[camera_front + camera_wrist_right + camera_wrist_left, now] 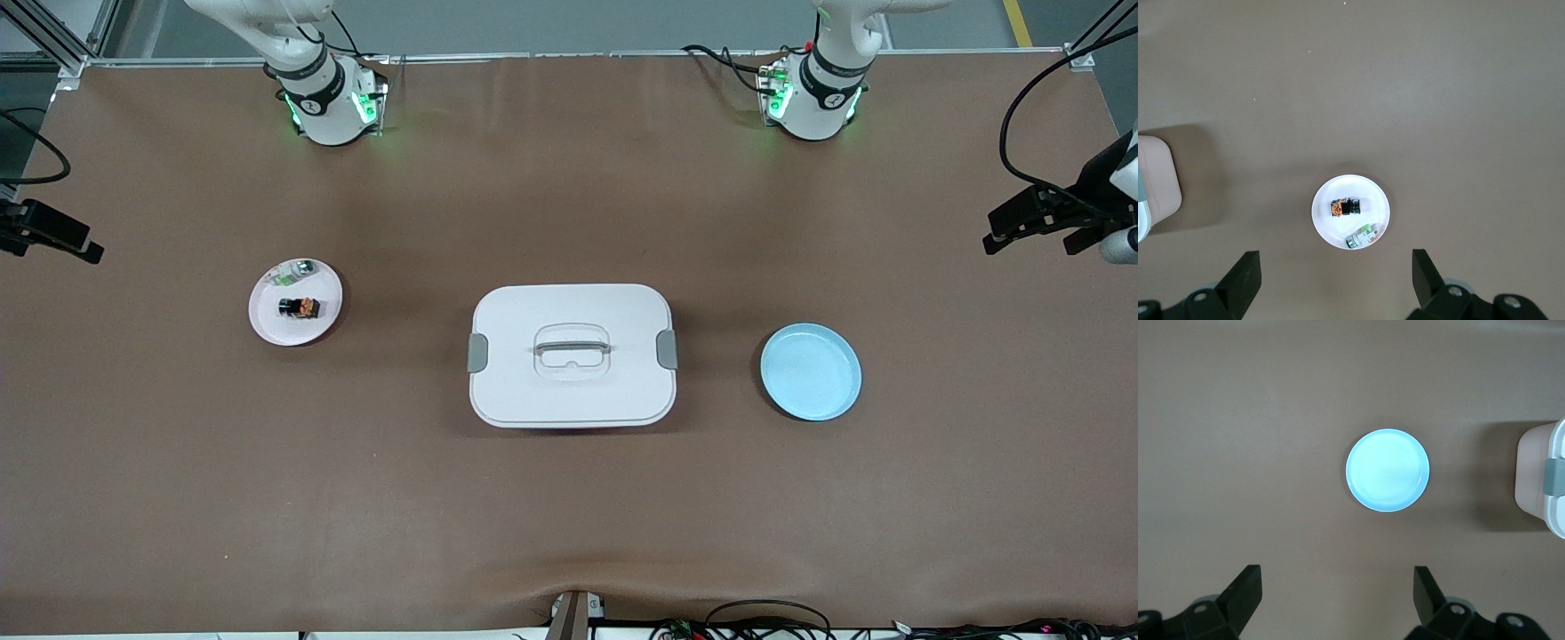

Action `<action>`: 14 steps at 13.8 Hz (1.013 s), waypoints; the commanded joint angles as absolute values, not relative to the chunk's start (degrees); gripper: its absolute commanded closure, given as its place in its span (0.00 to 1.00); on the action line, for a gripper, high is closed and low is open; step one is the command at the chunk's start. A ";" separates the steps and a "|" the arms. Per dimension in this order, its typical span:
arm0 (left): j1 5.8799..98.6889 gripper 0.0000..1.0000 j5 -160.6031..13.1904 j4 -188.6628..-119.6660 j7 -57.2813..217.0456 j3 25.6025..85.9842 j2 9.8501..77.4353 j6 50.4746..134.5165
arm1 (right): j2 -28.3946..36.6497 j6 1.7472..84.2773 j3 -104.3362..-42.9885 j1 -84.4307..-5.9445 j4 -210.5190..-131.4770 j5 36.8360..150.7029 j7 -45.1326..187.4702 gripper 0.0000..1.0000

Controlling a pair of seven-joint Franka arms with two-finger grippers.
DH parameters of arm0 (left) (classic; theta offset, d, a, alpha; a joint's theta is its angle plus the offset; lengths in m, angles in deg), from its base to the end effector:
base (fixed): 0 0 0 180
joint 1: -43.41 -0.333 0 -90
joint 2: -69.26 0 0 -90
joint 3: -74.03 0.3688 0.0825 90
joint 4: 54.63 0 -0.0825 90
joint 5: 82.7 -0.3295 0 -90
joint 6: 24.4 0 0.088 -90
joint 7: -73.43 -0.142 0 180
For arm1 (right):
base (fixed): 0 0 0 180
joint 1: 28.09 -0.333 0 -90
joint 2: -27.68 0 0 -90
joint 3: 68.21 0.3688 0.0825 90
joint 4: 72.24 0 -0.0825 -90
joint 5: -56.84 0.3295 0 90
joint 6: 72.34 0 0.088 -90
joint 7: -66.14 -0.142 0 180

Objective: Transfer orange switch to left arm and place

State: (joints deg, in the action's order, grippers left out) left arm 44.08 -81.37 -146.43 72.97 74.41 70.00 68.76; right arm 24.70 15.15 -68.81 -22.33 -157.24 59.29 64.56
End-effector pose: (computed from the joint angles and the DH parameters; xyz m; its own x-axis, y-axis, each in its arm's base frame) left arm 0.5018 -0.0057 0.6406 0.9993 -0.0118 0.0368 -0.0127 -0.9997 0.0230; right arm 0.5123 -0.0507 0.6485 0.9906 -0.1362 -0.0097 -0.1365 -0.9897 -0.0419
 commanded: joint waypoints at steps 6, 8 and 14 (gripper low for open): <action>43.85 0.00 -81.82 -145.42 73.43 74.30 69.53 67.27 | 25.83 15.81 -68.92 -22.55 -158.37 59.47 63.68 0.00; 43.85 0.00 -81.82 -145.33 73.26 74.38 69.53 67.27 | 25.75 15.90 -69.00 -22.47 -158.28 59.47 63.68 0.00; 44.03 0.00 -81.91 -145.16 72.91 74.38 69.53 67.27 | 22.59 20.12 -69.00 -22.55 -157.32 59.91 64.29 0.00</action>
